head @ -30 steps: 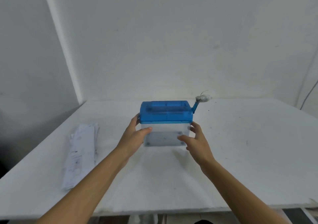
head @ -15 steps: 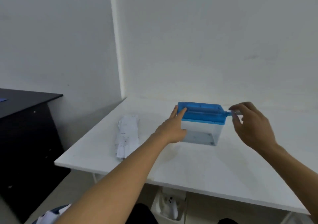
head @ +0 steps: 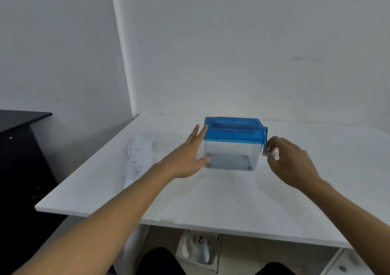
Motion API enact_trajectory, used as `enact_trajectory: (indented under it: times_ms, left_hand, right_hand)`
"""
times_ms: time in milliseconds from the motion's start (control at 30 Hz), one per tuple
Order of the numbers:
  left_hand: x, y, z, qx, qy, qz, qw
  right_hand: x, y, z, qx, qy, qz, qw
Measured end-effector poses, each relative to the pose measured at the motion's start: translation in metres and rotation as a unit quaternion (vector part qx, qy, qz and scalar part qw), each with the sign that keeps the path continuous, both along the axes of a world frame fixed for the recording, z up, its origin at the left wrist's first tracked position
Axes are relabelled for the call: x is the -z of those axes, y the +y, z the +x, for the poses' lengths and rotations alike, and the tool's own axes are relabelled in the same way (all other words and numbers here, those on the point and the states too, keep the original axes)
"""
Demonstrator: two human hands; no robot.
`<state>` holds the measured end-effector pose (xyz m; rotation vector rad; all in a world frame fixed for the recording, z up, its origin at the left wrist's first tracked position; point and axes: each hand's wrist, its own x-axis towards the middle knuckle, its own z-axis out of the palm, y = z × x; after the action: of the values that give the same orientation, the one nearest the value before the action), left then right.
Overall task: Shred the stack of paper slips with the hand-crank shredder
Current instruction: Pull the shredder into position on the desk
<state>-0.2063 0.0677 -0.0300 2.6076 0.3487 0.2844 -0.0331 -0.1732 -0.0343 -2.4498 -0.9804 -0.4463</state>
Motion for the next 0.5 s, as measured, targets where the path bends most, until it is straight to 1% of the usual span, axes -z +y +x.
enact_trajectory:
  times_ms: [67, 133, 200, 233, 267, 333, 400, 467, 500]
  left_hand:
    - [0.011, 0.017, -0.016, -0.030, -0.026, 0.003, 0.999]
    - [0.020, 0.035, -0.035, -0.094, -0.052, 0.017, 0.994]
    - [0.024, 0.054, -0.057, -0.171, -0.043, 0.048, 0.983]
    - [0.025, 0.062, -0.065, -0.209, -0.034, 0.048, 0.976]
    - [0.027, 0.071, -0.075, -0.244, -0.028, 0.029, 0.969]
    - [0.036, 0.084, -0.090, -0.291, -0.050, -0.028, 0.955]
    - [0.047, 0.094, -0.107, -0.325, -0.086, -0.050, 0.941]
    - [0.057, 0.099, -0.120, -0.337, -0.118, -0.081, 0.931]
    - [0.061, 0.099, -0.125, -0.338, -0.124, -0.098, 0.928]
  right_hand:
    - [-0.009, 0.000, -0.002, 0.038, -0.023, -0.006, 0.999]
    - [-0.018, 0.005, -0.008, 0.045, -0.051, 0.018, 0.998]
    - [-0.023, 0.018, -0.023, 0.003, -0.068, 0.049, 0.996]
    - [-0.025, 0.025, -0.033, -0.024, -0.070, 0.064, 0.995]
    - [-0.026, 0.037, -0.046, -0.053, -0.068, 0.072, 0.994]
    - [-0.023, 0.061, -0.073, -0.109, -0.045, 0.059, 0.991]
    - [-0.006, 0.091, -0.104, -0.156, 0.006, 0.000, 0.988]
    - [0.015, 0.121, -0.131, -0.186, 0.056, -0.050, 0.980]
    - [0.025, 0.135, -0.142, -0.192, 0.088, -0.059, 0.976]
